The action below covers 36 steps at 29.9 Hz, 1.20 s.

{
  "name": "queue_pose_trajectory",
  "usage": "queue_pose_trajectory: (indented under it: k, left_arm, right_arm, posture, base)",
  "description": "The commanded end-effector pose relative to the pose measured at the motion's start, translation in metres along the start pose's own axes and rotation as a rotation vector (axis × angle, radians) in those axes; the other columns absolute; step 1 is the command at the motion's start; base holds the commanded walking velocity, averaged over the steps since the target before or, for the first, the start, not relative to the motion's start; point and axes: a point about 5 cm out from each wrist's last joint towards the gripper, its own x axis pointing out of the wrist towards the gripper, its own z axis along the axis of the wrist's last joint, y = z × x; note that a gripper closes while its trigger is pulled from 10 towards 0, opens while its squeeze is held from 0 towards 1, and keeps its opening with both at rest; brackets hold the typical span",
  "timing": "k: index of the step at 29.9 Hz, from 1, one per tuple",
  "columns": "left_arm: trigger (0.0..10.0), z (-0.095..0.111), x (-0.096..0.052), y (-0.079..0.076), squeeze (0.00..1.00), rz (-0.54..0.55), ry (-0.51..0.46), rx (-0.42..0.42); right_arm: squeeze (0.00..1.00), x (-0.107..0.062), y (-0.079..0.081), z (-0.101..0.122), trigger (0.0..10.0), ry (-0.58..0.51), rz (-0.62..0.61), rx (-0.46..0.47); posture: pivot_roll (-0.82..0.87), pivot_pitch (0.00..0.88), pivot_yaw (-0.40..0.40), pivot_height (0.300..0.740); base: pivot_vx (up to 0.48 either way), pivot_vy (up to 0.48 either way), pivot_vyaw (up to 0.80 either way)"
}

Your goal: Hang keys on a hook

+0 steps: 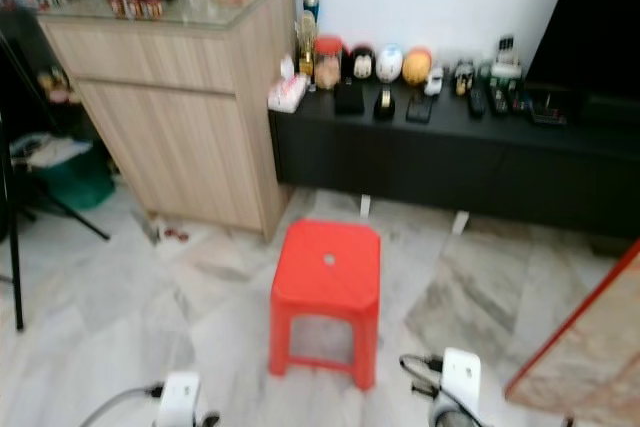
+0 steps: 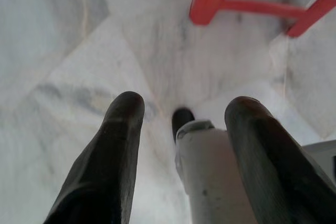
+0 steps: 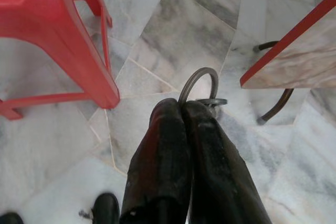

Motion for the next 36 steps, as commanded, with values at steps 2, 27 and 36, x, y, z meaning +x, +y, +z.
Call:
queue_pose_trajectory:
  k: [2, 27, 36]
  left_arm:
    - [10.0, -0.002, 0.000, -0.002, 0.00, -0.004, 0.009, 0.003]
    - [10.0, -0.003, -0.001, -0.002, 0.00, -0.008, 0.010, 0.005]
    - [10.0, -0.002, 0.000, -0.002, 0.00, -0.011, 0.009, 0.009]
  right_arm:
    - [0.00, 0.001, 0.000, 0.005, 10.0, -0.027, -0.004, 0.019]
    - [0.00, 0.001, 0.004, 0.006, 10.0, -0.031, 0.004, 0.017]
    - [0.00, 0.004, 0.007, 0.024, 10.0, -0.100, 0.017, 0.020]
  posture:
    - [0.03, 0.000, -0.043, 0.740]
    - [0.03, 0.002, -0.045, 0.740]
    - [0.03, 0.000, -0.044, 0.740]
  base:
    - [0.000, -0.268, 0.00]
    - [0.000, -0.289, -0.46]
    - [0.000, -0.291, 0.00]
